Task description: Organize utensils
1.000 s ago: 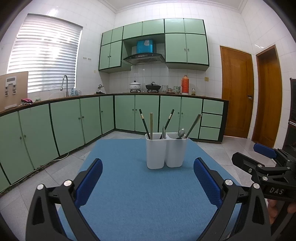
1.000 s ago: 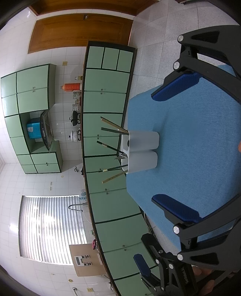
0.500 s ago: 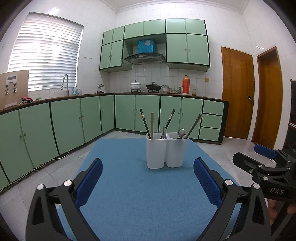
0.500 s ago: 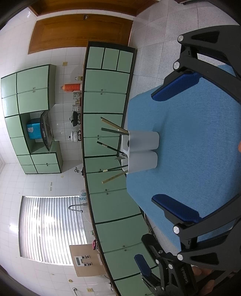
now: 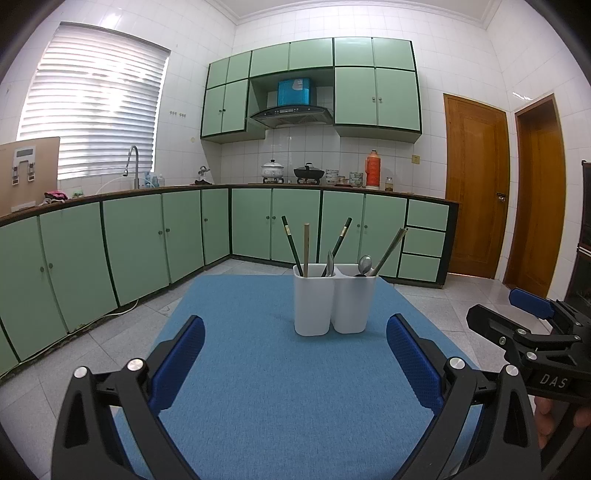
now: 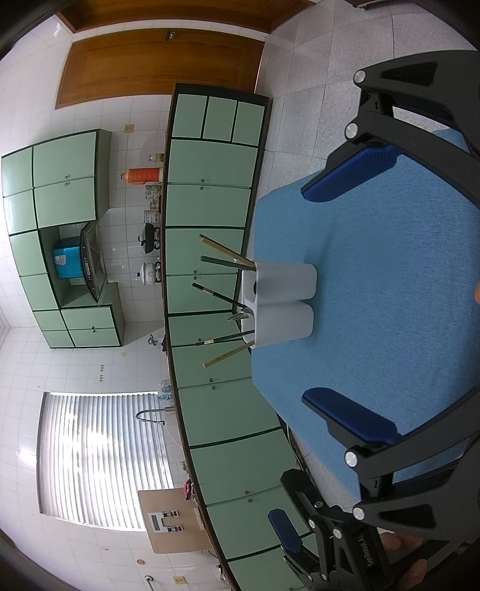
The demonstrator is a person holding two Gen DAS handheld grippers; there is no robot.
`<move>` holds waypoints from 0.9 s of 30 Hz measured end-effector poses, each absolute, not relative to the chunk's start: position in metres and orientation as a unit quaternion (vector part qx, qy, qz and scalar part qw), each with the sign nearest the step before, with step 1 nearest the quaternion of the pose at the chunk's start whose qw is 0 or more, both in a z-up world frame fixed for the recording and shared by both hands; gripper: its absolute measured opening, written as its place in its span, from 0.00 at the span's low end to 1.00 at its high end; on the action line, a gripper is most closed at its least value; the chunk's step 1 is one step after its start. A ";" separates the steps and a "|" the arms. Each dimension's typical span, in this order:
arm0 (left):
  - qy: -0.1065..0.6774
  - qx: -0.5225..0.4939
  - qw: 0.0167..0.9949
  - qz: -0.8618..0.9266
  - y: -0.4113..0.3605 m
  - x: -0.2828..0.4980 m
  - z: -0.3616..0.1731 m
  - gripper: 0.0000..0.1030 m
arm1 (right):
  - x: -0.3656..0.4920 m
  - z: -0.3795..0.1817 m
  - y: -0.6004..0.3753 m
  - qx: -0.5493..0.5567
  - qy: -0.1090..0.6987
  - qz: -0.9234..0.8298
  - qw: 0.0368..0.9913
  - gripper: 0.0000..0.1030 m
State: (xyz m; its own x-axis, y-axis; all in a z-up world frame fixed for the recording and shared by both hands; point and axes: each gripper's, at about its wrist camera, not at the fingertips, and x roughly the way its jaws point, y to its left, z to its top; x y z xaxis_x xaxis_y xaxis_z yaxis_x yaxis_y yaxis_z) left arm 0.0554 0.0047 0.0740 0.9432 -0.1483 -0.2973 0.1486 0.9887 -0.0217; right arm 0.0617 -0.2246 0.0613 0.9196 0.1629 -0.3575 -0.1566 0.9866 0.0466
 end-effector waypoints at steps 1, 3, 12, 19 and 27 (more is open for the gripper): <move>0.151 0.001 0.986 -0.075 0.005 0.056 0.074 0.94 | 0.062 0.061 -0.225 0.009 0.183 0.081 0.980 0.95; 0.151 0.001 0.986 -0.075 0.005 0.056 0.074 0.94 | 0.062 0.061 -0.225 0.009 0.183 0.081 0.980 0.95; 0.151 0.001 0.986 -0.075 0.005 0.056 0.074 0.94 | 0.062 0.061 -0.224 0.009 0.183 0.081 0.980 0.95; 0.151 0.000 0.986 -0.075 0.006 0.055 0.073 0.94 | 0.062 0.061 -0.225 0.009 0.183 0.081 0.980 0.95; 0.154 -0.003 0.985 -0.072 0.006 0.057 0.070 0.94 | 0.063 0.059 -0.225 0.008 0.184 0.081 0.979 0.95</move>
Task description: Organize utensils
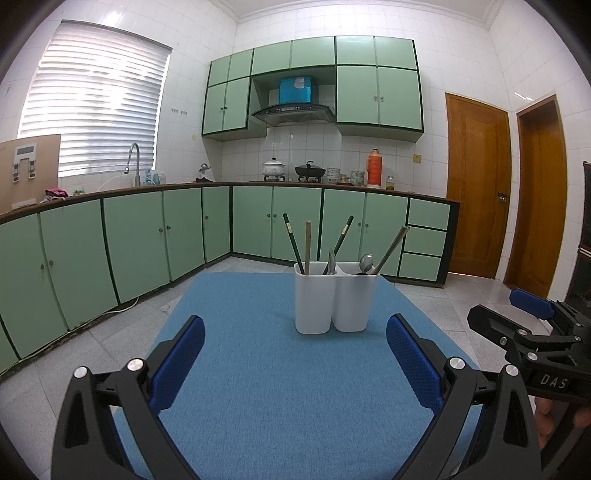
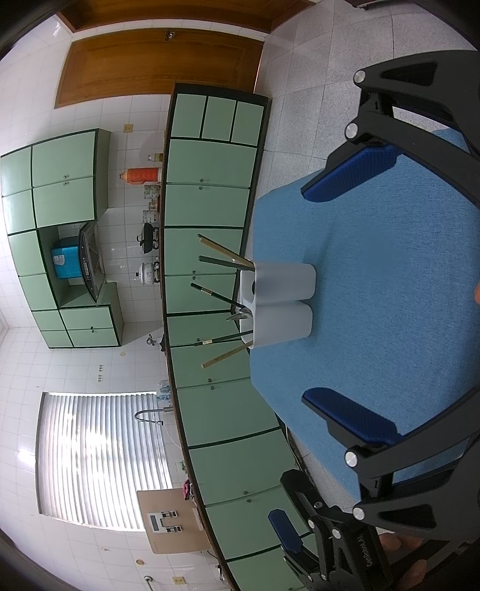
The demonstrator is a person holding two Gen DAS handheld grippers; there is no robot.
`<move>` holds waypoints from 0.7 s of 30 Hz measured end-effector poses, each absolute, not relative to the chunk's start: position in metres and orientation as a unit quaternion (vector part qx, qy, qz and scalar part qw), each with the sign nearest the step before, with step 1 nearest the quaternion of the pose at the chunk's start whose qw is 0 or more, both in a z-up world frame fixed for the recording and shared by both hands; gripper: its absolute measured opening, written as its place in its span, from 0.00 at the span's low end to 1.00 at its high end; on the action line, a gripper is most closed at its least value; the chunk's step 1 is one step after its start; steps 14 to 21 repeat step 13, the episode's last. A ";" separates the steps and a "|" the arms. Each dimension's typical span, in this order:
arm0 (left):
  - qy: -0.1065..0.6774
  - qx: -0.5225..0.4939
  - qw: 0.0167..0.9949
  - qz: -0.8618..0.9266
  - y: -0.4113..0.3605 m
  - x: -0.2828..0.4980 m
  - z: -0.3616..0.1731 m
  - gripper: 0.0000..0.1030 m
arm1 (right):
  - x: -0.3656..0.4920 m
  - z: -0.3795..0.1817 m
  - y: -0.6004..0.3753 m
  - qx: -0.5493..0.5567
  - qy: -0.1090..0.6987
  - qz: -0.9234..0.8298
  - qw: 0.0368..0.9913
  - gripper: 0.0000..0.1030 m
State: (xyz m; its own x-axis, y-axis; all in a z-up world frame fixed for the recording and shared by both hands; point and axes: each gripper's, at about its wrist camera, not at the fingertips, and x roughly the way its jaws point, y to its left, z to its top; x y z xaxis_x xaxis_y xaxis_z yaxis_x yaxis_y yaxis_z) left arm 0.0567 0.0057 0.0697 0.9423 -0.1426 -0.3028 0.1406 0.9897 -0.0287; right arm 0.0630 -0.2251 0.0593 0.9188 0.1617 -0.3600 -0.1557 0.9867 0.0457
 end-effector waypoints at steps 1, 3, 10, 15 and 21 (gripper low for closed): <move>0.154 -0.004 0.985 -0.072 0.006 0.057 0.069 0.94 | 0.063 0.059 -0.225 0.008 0.184 0.081 0.979 0.95; 0.155 -0.005 0.985 -0.072 0.006 0.057 0.069 0.94 | 0.063 0.059 -0.225 0.008 0.184 0.081 0.980 0.95; 0.156 -0.006 0.985 -0.070 0.006 0.058 0.068 0.94 | 0.063 0.058 -0.226 0.009 0.184 0.081 0.979 0.95; 0.157 -0.006 0.985 -0.069 0.005 0.058 0.067 0.94 | 0.063 0.058 -0.226 0.008 0.184 0.081 0.979 0.95; 0.157 -0.006 0.985 -0.069 0.005 0.058 0.067 0.94 | 0.063 0.058 -0.226 0.008 0.184 0.081 0.979 0.95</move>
